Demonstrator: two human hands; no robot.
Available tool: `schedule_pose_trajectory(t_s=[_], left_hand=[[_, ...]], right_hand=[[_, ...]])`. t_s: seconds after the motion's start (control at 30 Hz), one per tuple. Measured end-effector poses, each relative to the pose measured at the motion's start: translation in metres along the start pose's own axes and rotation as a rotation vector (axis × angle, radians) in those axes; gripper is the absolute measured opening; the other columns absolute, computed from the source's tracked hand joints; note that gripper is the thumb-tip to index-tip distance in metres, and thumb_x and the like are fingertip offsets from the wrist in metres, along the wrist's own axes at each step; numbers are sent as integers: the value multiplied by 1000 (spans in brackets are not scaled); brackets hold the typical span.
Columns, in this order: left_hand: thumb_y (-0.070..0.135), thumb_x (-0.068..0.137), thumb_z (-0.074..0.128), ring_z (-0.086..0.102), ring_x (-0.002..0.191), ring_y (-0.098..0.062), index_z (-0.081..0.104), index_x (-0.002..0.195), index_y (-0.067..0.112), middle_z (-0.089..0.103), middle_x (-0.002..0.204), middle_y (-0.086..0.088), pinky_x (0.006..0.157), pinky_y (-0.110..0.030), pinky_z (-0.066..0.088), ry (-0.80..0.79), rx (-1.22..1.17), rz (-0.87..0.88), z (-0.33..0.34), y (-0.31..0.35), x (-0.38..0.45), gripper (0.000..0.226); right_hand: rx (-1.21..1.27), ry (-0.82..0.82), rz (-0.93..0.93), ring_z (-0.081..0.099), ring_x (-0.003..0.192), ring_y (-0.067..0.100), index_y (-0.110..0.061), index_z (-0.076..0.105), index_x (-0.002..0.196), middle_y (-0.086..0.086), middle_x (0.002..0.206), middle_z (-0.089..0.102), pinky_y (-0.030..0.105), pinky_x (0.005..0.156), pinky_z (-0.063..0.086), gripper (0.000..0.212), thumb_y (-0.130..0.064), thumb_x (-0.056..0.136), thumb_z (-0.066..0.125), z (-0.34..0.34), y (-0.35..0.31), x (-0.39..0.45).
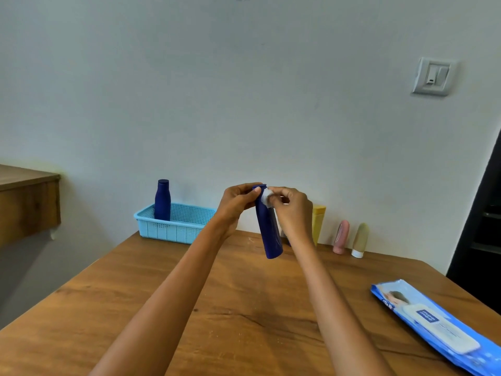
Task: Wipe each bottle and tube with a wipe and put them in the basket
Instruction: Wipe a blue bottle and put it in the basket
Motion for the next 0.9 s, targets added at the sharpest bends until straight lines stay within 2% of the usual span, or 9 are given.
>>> schedule_pose_trajectory(t_s=[0.1, 0.2, 0.3, 0.43, 0.53, 0.6, 0.67, 0.77, 0.9], left_hand=[[11, 91, 58, 69, 82, -13, 65, 106, 7, 71, 92, -8, 73, -19, 54, 49, -57, 6, -7, 8, 1, 17], [12, 92, 56, 69, 75, -9, 64, 107, 6, 70, 88, -5, 70, -19, 54, 86, -93, -5, -15, 14, 0, 18], [13, 92, 56, 68, 77, -8, 64, 109, 7, 70, 89, -4, 70, -18, 53, 10, -30, -25, -11, 15, -2, 19], [13, 93, 55, 69, 83, -12, 64, 111, 6, 70, 94, -7, 73, -20, 53, -31, -26, -12, -4, 18, -3, 22], [13, 92, 55, 69, 80, -12, 64, 111, 5, 70, 92, -7, 70, -19, 53, 26, -50, -8, -9, 19, -1, 22], [11, 92, 55, 68, 77, -11, 63, 111, 3, 70, 89, -7, 69, -18, 54, 67, -52, -19, -14, 18, -2, 22], [12, 92, 56, 67, 76, -11, 62, 111, 4, 69, 88, -6, 68, -18, 54, 89, -40, -38, -17, 14, -4, 21], [12, 92, 56, 67, 74, -8, 61, 113, 1, 68, 88, -6, 67, -17, 53, 56, -17, -51, -12, 12, -6, 25], [11, 93, 55, 68, 74, -10, 63, 112, 1, 69, 87, -6, 68, -18, 53, 37, -35, -15, -2, 17, -4, 24]], right_hand=[[-84, -31, -102, 58, 82, 7, -14, 72, 97, -3, 96, 68, 5, 59, 37, 15, -22, 86, 66, 3, -7, -4], [-33, -76, -54, 61, 82, 10, -14, 71, 91, -7, 86, 66, 5, 56, 41, 10, -19, 86, 66, 2, -2, -5], [24, -4, -4, 64, 86, 11, -11, 70, 103, -1, 96, 70, 4, 59, 43, 17, -14, 90, 59, 1, 2, -4], [70, 98, -147, 60, 87, 3, -13, 70, 105, -7, 100, 69, 3, 67, 45, 18, -14, 89, 60, 2, -14, -6], [53, 8, -206, 60, 83, 3, -12, 71, 97, -7, 95, 68, 4, 66, 45, 14, -16, 85, 66, 4, -16, -5], [33, -98, -152, 61, 83, 5, -12, 71, 92, -7, 91, 66, 6, 63, 46, 11, -15, 82, 69, 6, -6, -5], [37, -126, -61, 62, 85, 9, -11, 71, 92, -6, 89, 67, 7, 62, 45, 10, -14, 83, 67, 6, 5, -6], [29, -17, -47, 61, 85, 8, -8, 71, 97, 0, 96, 70, 3, 63, 44, 14, -12, 88, 62, 2, 8, -5], [69, 22, -214, 58, 82, 0, -12, 72, 98, -6, 95, 66, 2, 65, 44, 13, -15, 86, 66, 0, -11, -4]])
Point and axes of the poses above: each hand's wrist, its own x-axis towards the middle knuckle, its own z-axis out of the palm, y = z × x, the point moved 3 cm from there along x, towards the middle knuckle
